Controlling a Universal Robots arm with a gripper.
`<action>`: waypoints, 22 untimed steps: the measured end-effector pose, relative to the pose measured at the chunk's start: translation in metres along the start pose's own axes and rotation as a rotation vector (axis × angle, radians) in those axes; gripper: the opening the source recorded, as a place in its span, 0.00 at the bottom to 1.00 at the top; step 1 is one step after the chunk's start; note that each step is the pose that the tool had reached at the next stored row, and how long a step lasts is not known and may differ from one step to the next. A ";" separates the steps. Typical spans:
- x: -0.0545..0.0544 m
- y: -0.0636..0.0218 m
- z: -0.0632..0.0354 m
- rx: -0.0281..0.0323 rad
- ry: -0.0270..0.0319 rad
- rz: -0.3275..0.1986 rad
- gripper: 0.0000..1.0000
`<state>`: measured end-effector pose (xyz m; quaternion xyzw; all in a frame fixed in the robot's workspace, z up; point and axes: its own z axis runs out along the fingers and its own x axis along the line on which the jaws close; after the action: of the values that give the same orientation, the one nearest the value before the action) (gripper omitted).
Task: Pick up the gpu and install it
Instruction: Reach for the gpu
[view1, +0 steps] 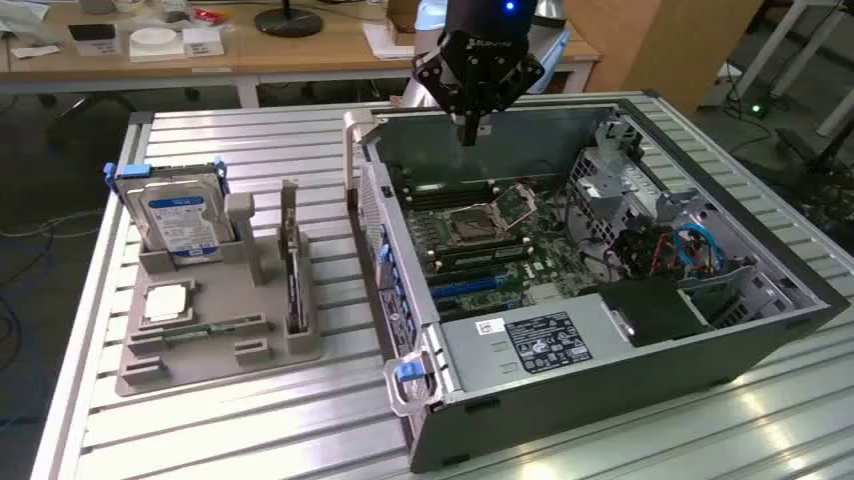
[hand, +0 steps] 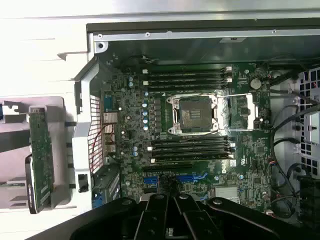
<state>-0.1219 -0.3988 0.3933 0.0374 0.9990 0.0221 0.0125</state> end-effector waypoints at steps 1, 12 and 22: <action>0.000 0.0000 0.0000 0.0001 0.0000 0.000 0.11; 0.002 -0.0002 -0.0001 0.0001 0.0000 0.000 0.11; 0.016 -0.0013 -0.0003 0.0000 0.0000 0.000 0.11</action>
<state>-0.1379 -0.3989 0.3932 0.0374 0.9990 0.0221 0.0125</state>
